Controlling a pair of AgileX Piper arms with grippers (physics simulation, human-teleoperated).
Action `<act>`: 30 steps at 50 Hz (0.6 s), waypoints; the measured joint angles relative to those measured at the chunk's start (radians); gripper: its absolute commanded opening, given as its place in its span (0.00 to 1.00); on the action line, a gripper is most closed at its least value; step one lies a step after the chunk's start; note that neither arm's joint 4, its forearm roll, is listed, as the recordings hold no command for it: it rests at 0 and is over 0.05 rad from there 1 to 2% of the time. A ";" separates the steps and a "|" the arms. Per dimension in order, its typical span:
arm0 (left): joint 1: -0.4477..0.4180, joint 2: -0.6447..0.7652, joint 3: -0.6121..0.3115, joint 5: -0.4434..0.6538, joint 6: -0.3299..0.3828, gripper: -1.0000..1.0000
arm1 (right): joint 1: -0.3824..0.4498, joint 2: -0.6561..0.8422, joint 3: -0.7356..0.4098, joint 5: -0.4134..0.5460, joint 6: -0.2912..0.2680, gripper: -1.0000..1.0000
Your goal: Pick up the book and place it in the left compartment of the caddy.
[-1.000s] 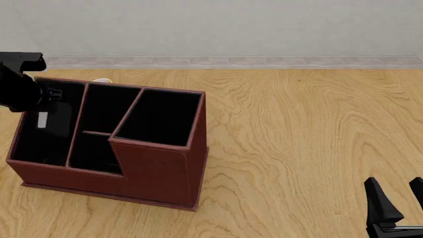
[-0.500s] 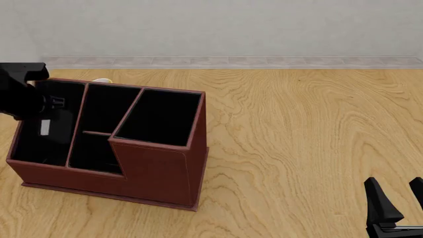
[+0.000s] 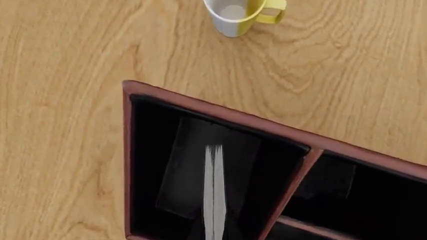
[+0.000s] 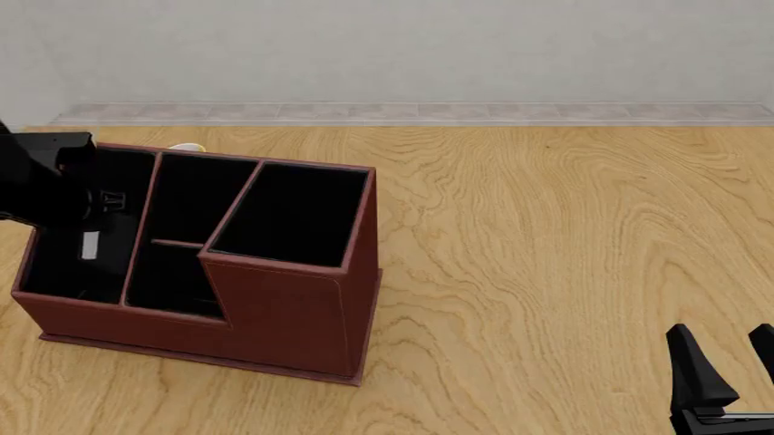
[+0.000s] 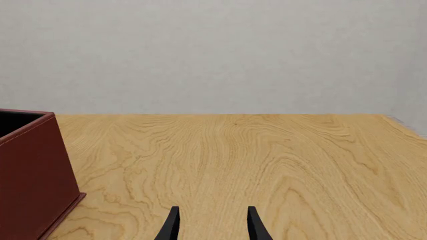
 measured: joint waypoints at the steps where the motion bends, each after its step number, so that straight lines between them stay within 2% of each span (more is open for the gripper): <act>1: 0.001 0.001 0.002 -0.002 -0.001 0.00 | 0.000 0.000 0.000 0.000 0.000 1.00; 30: 0.044 0.069 0.043 -0.085 0.033 0.00 | 0.000 0.000 0.000 0.000 0.000 1.00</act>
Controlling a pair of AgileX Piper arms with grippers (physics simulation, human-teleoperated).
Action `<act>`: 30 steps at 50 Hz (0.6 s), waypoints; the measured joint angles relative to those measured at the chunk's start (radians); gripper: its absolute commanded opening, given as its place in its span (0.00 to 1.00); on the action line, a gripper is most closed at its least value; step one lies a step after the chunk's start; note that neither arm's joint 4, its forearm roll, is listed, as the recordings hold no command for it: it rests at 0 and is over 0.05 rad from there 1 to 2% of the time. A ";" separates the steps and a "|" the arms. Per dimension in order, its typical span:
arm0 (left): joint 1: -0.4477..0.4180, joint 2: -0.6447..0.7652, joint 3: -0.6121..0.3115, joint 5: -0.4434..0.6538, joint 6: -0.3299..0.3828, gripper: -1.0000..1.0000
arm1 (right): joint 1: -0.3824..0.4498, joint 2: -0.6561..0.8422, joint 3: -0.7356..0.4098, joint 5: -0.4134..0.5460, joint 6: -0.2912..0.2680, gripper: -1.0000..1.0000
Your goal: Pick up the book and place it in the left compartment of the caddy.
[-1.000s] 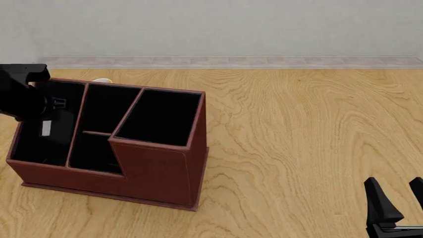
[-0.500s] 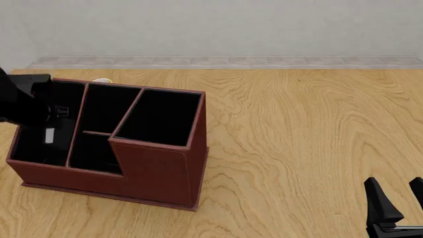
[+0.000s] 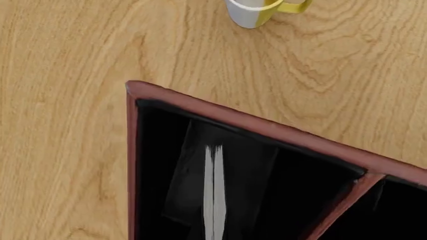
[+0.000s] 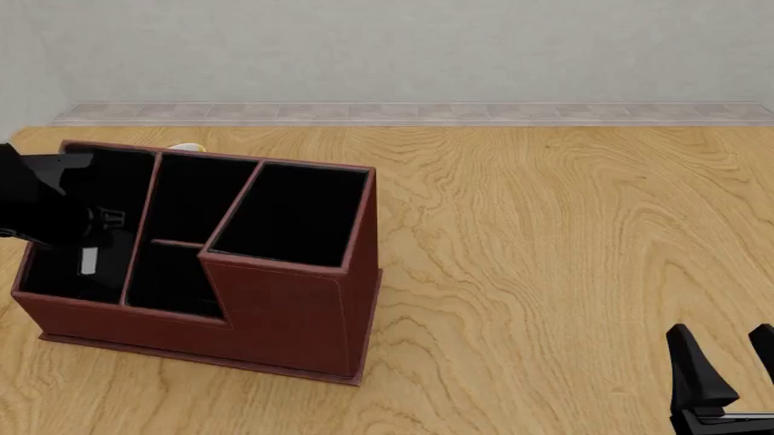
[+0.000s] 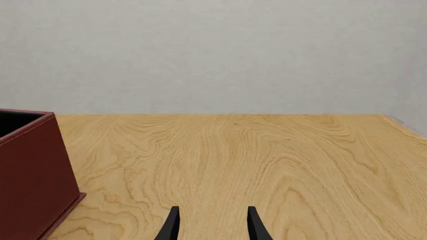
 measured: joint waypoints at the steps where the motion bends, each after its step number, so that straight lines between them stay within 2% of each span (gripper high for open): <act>1: 0.000 0.002 0.000 -0.002 0.000 0.00 | 0.000 0.000 0.000 0.000 0.000 1.00; 30: -0.004 0.056 -0.020 -0.033 -0.002 0.00 | 0.000 0.000 0.000 0.000 0.000 1.00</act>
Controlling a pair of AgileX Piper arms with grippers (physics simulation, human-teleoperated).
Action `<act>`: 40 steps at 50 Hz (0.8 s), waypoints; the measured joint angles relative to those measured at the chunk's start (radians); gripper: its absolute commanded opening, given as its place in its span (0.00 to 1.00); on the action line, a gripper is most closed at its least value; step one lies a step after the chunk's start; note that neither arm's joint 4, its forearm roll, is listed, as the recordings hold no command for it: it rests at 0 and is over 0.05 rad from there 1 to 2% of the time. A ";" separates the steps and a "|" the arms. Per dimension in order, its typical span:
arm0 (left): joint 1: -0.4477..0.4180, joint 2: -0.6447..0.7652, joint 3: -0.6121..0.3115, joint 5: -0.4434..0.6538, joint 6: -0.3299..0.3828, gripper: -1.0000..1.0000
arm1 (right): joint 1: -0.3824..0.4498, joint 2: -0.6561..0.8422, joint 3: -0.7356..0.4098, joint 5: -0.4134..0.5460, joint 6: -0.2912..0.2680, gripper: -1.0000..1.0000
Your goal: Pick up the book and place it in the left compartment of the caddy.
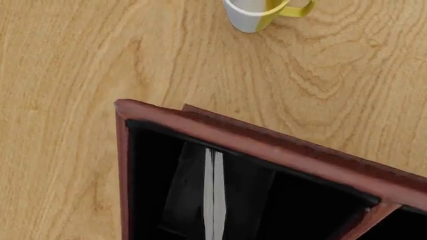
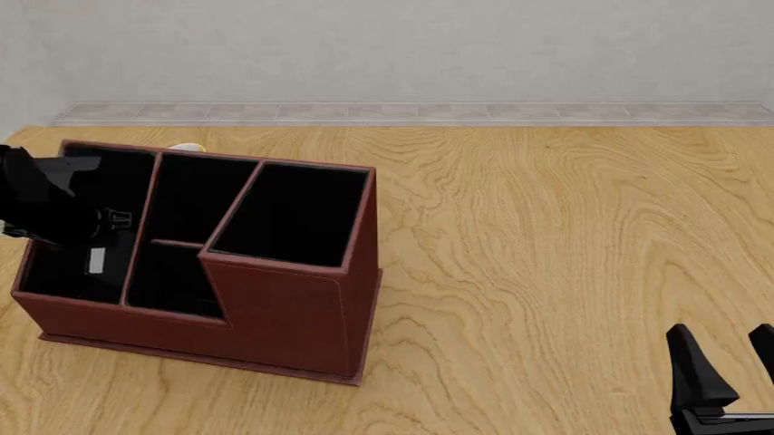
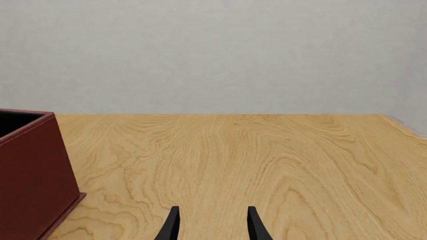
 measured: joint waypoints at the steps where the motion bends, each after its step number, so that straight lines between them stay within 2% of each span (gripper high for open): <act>1: 0.000 0.001 -0.001 0.000 0.000 0.00 | 0.000 0.000 0.000 0.000 0.000 1.00; 6: 0.001 0.004 -0.007 -0.001 0.003 0.00 | 0.000 0.000 0.000 0.000 0.000 1.00; 7: 0.002 0.004 -0.008 -0.002 0.003 1.00 | 0.000 0.000 0.000 0.000 0.000 1.00; 40: -0.005 -0.041 -0.035 0.030 0.013 1.00 | 0.000 0.000 0.000 0.000 0.000 1.00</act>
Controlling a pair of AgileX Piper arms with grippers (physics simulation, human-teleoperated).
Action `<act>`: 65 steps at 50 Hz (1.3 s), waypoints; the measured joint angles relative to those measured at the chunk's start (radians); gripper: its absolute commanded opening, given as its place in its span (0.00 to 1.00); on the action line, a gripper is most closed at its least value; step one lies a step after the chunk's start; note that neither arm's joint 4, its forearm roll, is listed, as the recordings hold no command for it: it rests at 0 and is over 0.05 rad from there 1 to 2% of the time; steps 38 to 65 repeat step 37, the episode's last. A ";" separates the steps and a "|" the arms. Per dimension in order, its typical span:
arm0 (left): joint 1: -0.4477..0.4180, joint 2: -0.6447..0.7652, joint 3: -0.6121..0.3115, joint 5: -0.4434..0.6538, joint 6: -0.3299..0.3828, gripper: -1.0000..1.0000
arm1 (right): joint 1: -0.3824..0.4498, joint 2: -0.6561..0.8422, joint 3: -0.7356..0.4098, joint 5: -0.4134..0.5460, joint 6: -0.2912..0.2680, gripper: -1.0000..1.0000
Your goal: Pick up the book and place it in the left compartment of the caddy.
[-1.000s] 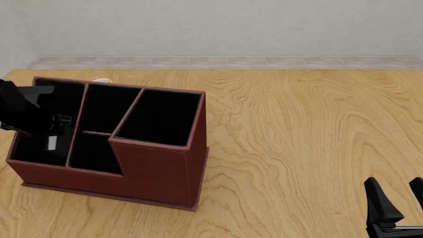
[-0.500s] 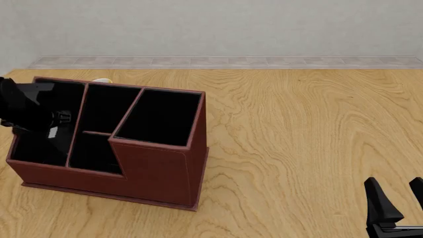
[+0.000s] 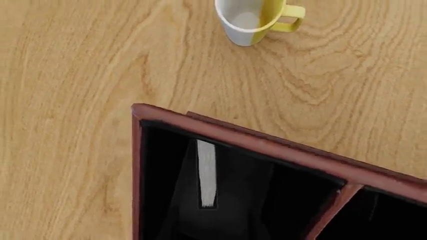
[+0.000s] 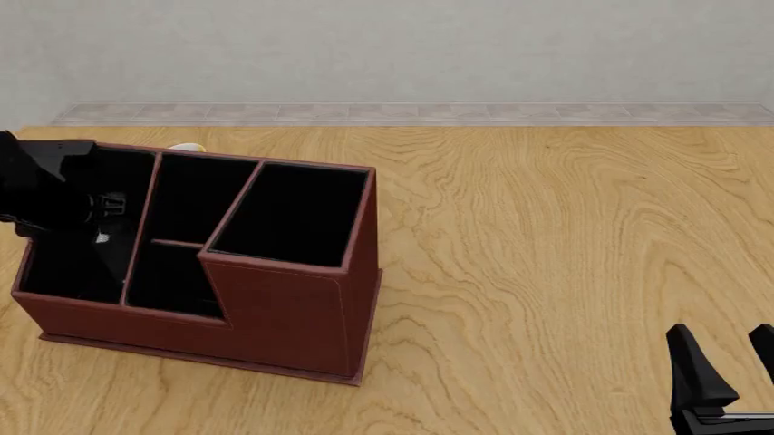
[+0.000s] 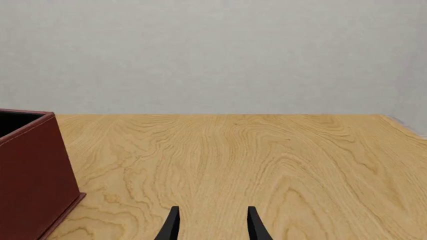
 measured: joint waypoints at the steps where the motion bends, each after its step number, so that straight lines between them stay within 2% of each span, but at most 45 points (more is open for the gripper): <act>1: -0.001 -0.006 0.000 0.005 0.000 1.00 | 0.000 0.000 0.000 0.000 0.000 1.00; 14: -0.017 -0.133 0.014 0.082 -0.010 1.00 | 0.000 0.000 0.000 0.000 0.000 1.00; 37: -0.059 -0.475 0.081 0.267 -0.052 1.00 | 0.000 0.000 0.000 0.000 0.000 1.00; 65: -0.059 -0.475 0.081 0.267 -0.052 1.00 | 0.000 0.000 0.000 0.000 0.000 1.00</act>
